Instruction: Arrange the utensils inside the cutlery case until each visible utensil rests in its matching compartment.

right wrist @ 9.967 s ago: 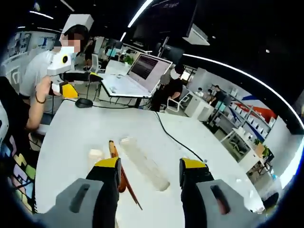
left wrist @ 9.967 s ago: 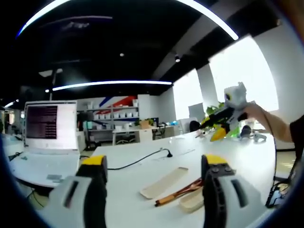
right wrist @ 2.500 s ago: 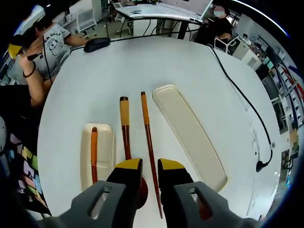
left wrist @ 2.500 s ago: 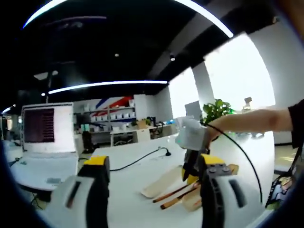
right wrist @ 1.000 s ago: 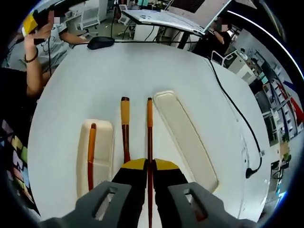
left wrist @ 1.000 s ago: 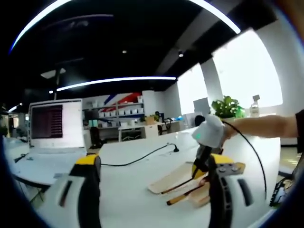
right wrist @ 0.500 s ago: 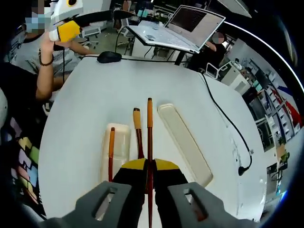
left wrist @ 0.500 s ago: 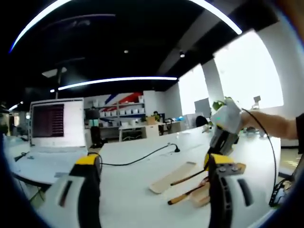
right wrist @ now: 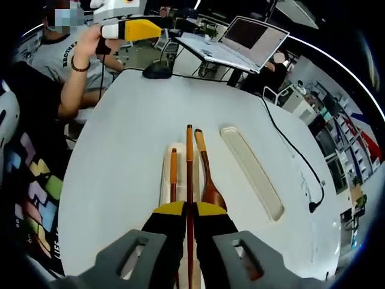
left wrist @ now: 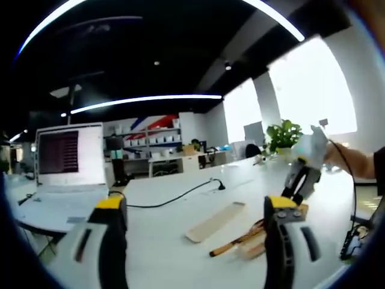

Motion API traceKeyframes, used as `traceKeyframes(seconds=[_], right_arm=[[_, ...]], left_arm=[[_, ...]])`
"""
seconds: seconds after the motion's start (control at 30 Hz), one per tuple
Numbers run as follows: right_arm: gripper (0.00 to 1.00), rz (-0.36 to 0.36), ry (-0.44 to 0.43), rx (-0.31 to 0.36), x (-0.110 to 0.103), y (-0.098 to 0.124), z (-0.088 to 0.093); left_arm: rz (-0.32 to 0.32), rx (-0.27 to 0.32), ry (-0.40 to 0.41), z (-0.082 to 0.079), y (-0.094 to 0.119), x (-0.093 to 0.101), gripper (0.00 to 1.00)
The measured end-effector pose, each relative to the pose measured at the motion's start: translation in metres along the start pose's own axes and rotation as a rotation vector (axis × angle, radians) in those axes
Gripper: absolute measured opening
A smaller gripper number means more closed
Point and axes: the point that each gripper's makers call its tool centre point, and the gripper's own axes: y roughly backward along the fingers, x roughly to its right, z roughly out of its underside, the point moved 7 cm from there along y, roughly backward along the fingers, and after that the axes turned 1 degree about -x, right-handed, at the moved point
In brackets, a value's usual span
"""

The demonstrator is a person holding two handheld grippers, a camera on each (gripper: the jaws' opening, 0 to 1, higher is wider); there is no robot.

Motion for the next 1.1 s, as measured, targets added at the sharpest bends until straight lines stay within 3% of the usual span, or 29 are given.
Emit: traceKeyframes(seconds=[0.37,1.1], right_arm=[[0.03,-0.029,-0.024,-0.031,-0.004,-0.013,0.025],[0.03,-0.069,-0.08,-0.008,-0.001,-0.03,0.037]], left_arm=[[0.035,-0.005,0.014,0.002,-0.002,0.014,1.0],[0.044,-0.025,0.015,0.009,-0.006,0.021,1.0]])
